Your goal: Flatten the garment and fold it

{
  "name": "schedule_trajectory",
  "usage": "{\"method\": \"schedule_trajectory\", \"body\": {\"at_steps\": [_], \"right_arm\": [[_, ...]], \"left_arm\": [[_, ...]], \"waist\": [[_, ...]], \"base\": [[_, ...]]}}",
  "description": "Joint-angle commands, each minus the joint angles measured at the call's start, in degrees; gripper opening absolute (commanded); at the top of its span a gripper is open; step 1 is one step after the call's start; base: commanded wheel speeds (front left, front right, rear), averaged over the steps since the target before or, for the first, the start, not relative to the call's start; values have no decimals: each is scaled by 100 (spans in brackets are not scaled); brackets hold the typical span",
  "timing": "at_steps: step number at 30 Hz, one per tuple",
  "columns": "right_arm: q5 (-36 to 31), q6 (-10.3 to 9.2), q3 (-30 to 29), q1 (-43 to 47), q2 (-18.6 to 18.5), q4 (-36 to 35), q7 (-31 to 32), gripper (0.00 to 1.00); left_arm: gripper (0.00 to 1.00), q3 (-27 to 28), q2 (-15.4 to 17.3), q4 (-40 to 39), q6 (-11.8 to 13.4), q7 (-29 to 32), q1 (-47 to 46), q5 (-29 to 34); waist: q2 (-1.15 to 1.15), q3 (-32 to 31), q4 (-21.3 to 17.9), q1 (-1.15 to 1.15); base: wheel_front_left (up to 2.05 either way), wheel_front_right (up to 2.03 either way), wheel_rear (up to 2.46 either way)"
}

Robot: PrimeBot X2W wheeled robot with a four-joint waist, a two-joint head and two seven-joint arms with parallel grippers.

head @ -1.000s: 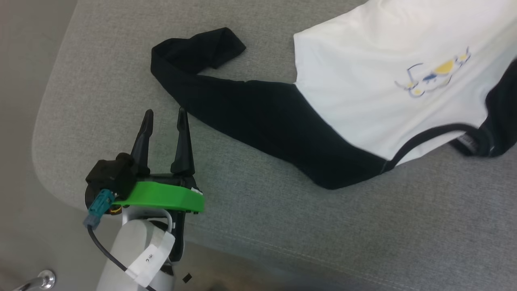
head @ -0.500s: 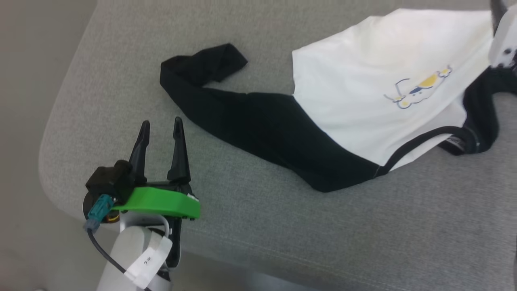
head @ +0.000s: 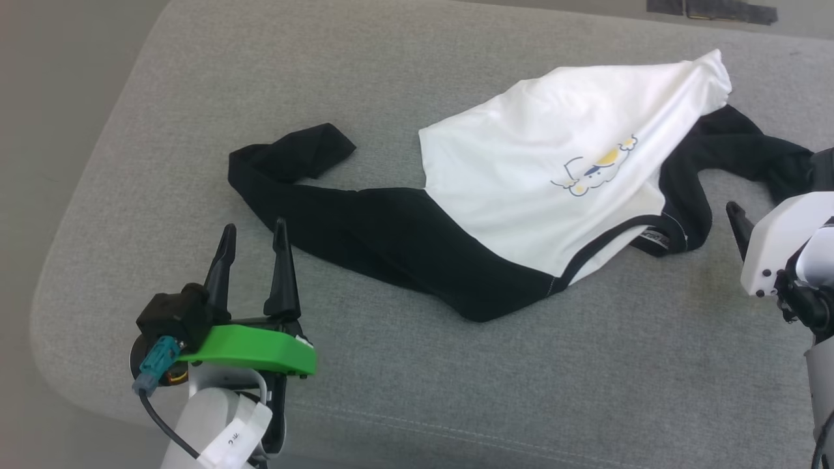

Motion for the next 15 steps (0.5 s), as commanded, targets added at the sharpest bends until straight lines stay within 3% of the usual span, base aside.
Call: {"method": "schedule_trajectory", "body": {"at_steps": [1, 15], "right_arm": [[-43, -9, 25, 1, 9, -58, 129, 100], [-801, -9, 535, -902, -71, 753, 882, 100]], "left_arm": [[100, -13, -15, -27, -35, -26, 31, 86], [100, -161, -15, -69, 16, -26, -176, -28]], "waist": [[0, 45, -34, 0], [0, 619, 282, 0]], "base": [[0, 0, 0], [0, 0, 0]]}}
